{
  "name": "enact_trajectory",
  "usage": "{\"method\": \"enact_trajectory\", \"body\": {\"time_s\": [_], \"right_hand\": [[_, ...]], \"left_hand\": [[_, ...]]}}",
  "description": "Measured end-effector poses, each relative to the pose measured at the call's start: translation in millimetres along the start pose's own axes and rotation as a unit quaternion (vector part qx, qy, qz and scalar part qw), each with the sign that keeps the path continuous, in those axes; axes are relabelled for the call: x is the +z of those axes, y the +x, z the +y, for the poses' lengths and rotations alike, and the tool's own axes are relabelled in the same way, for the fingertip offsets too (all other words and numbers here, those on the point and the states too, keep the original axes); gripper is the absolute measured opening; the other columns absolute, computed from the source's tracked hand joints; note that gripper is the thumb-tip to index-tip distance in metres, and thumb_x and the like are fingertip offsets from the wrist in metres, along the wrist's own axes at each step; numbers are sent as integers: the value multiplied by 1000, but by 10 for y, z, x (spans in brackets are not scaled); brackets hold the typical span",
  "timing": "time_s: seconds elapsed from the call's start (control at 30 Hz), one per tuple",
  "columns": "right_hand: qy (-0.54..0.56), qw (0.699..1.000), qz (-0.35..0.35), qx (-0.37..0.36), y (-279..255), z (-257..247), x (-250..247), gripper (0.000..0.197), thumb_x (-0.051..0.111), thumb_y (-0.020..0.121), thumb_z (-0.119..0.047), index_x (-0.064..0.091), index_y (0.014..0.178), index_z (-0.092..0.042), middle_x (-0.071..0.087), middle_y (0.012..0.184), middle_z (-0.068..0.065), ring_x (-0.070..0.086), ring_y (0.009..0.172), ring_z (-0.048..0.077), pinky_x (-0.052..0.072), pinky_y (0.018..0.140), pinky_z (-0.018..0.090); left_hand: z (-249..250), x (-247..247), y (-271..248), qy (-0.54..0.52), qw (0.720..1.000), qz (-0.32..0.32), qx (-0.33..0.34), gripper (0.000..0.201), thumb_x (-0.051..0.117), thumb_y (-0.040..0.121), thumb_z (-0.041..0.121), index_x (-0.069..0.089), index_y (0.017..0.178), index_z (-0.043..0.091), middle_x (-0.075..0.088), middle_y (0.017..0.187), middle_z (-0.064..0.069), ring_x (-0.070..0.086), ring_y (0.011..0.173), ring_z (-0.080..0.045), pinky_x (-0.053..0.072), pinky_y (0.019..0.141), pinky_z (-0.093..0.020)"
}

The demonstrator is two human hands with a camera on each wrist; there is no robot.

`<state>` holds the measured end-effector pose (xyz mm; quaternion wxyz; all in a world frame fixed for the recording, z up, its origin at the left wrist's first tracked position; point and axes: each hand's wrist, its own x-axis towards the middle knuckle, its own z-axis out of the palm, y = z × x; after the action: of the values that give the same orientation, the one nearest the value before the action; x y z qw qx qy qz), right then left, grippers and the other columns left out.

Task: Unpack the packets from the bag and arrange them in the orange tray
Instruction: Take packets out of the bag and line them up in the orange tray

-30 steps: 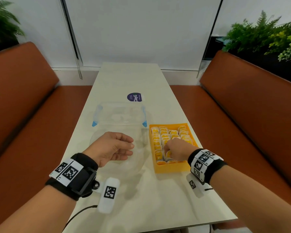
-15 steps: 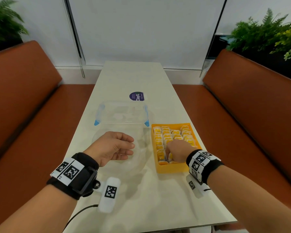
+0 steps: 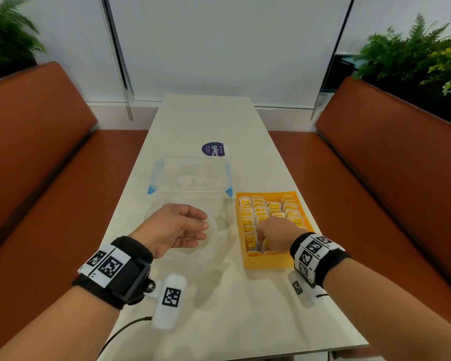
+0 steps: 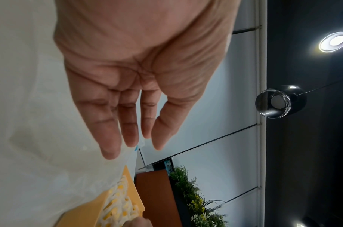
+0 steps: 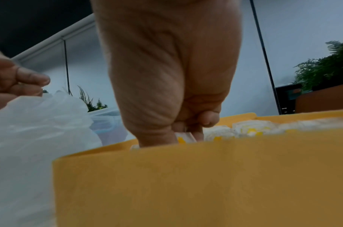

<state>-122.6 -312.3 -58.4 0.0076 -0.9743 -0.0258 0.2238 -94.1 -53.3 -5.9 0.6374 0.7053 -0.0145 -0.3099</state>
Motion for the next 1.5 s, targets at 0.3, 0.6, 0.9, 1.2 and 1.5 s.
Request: {"method": "enact_trajectory", "body": {"time_s": [0.3, 0.6, 0.9, 1.2, 1.5], "right_hand": [[-18, 998, 41, 38, 25, -9, 36, 32, 55, 85, -3, 67, 107, -22, 64, 113, 6, 62, 101, 28, 49, 71, 33], [-3, 996, 82, 45, 13, 36, -58, 38, 74, 76, -21, 60, 111, -25, 61, 113, 0, 58, 103, 23, 50, 74, 33], [-80, 994, 52, 55, 4, 31, -134, 51, 73, 80, -23, 52, 127, -26, 59, 122, 7, 50, 116, 27, 49, 85, 37], [-67, 993, 89, 31, -60, 83, -209, 36, 57, 88, -12, 61, 118, -32, 63, 120, -3, 59, 107, 20, 45, 76, 27], [-33, 986, 144, 74, -85, 40, -177, 29, 48, 91, -9, 59, 114, -24, 66, 108, 2, 62, 95, 24, 49, 71, 30]], "left_hand": [[-12, -3, -15, 1, 1000, 5, 0, 22, 72, 79, 0, 67, 100, 6, 70, 88, -8, 70, 82, -25, 55, 63, -30], [45, -64, -77, 11, 999, 23, 28, 23, 73, 79, 2, 67, 100, 7, 71, 85, -5, 70, 81, -24, 55, 63, -30], [221, -360, -243, 17, 991, 92, 96, 24, 73, 79, 2, 67, 102, 6, 70, 91, -8, 68, 84, -25, 55, 67, -31], [220, -678, -327, 2, 980, 155, 126, 19, 71, 80, 5, 68, 98, 10, 69, 90, -8, 63, 81, -20, 50, 65, -29], [32, -746, -196, 64, 971, 209, 93, 26, 73, 80, 6, 65, 104, 13, 55, 109, -8, 51, 96, -21, 39, 70, -27]]}}
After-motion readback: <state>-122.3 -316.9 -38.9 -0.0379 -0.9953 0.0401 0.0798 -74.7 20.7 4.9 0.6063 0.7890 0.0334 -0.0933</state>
